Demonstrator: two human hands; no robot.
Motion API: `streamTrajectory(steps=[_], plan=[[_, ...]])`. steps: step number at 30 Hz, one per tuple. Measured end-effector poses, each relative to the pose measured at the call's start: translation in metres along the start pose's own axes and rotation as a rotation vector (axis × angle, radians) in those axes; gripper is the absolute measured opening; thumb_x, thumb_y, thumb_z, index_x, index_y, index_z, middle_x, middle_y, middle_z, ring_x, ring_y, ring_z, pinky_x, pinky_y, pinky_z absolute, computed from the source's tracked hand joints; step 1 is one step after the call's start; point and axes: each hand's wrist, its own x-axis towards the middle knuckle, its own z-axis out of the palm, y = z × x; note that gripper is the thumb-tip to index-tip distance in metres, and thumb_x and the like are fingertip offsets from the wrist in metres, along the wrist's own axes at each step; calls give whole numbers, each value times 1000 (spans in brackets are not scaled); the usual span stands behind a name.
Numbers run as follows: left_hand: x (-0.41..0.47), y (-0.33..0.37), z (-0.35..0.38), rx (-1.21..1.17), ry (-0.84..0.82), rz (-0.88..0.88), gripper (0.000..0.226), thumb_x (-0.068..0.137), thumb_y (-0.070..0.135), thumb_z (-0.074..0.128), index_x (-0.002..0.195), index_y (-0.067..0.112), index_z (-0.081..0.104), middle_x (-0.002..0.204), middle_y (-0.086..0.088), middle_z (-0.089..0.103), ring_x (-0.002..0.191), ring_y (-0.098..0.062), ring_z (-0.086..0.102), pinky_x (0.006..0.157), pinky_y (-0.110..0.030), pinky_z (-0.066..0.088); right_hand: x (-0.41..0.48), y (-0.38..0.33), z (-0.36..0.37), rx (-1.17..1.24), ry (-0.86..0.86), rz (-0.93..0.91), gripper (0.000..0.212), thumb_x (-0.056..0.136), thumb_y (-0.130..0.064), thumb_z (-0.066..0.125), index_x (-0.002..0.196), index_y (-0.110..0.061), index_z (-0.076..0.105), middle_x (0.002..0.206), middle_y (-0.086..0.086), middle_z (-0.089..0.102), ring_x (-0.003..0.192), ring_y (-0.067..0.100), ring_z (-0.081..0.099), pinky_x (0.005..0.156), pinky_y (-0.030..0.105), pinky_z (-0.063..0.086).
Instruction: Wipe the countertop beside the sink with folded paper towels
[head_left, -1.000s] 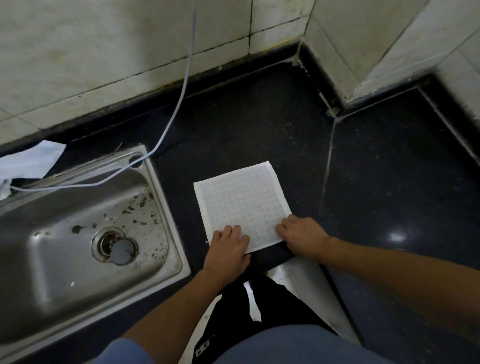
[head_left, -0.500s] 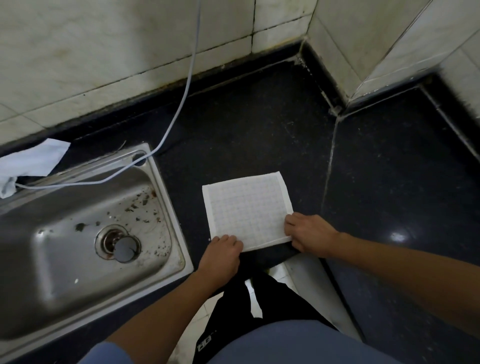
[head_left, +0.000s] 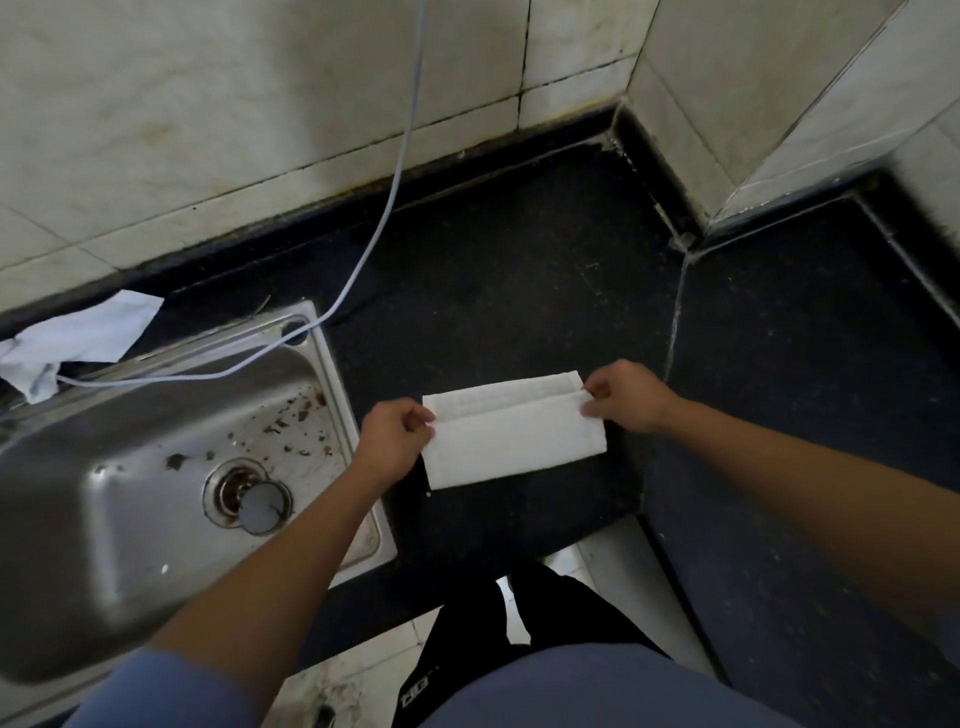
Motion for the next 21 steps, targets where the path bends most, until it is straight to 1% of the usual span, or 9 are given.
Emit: streamTrajectory(steps=[2, 3, 5, 10, 12, 16, 17, 19, 21], plan=[[16, 2, 0, -39, 59, -59, 16, 79, 4, 72, 77, 18, 65, 71, -3, 63, 73, -21, 63, 76, -38, 56, 11, -2, 0, 14, 47, 49, 18, 80, -24, 74, 96, -15, 72, 82, -4, 65, 84, 18, 63, 75, 32, 51], [22, 3, 1, -46, 79, -76, 15, 78, 5, 73, 75, 18, 65, 69, -2, 63, 73, -21, 63, 77, -39, 57, 16, -3, 1, 18, 62, 72, 19, 81, -25, 73, 98, -16, 72, 84, -3, 65, 86, 18, 64, 78, 34, 52], [32, 4, 4, -38, 113, -78, 13, 78, 6, 73, 74, 15, 66, 69, -1, 63, 72, -20, 63, 77, -37, 56, 23, -5, 2, 21, 87, 110, 17, 82, -25, 72, 98, -18, 71, 92, 0, 69, 90, 20, 64, 81, 37, 53], [50, 8, 11, 57, 145, -50, 4, 80, 6, 71, 80, 10, 70, 78, -8, 67, 74, -17, 60, 74, -25, 47, 30, -10, 3, -55, 121, 177, 16, 86, -28, 66, 100, -21, 71, 100, 2, 68, 95, 23, 63, 74, 28, 43], [53, 8, 14, 97, 144, -44, 4, 80, 6, 69, 81, 10, 69, 78, -8, 67, 73, -17, 60, 72, -24, 44, 32, -10, 5, -86, 121, 192, 15, 86, -29, 66, 98, -21, 70, 103, 4, 68, 96, 25, 62, 73, 29, 43], [55, 9, 18, 236, 117, -13, 4, 83, 11, 66, 86, 12, 66, 81, -5, 63, 79, -23, 62, 68, -28, 46, 35, -11, 7, -157, 100, 222, 16, 85, -32, 64, 98, -22, 65, 106, 6, 66, 96, 27, 62, 73, 31, 44], [54, 10, 18, 278, 121, -2, 8, 83, 13, 66, 91, 13, 65, 87, -6, 63, 82, -24, 62, 69, -30, 47, 33, -12, 6, -191, 103, 217, 19, 86, -32, 64, 101, -21, 63, 106, 6, 65, 96, 28, 62, 72, 32, 44], [46, 11, 16, 383, 159, 61, 18, 84, 17, 65, 101, 13, 62, 102, -7, 58, 89, -23, 59, 70, -33, 48, 26, -13, 5, -297, 159, 146, 25, 87, -32, 61, 108, -19, 58, 108, 6, 62, 96, 27, 60, 72, 33, 45], [33, 16, 18, 432, 188, 219, 17, 85, 17, 64, 101, 12, 61, 105, -6, 54, 93, -23, 55, 69, -33, 45, 14, -16, 8, -357, 258, 6, 25, 90, -28, 57, 112, -17, 56, 110, 5, 57, 99, 25, 57, 74, 34, 45]])
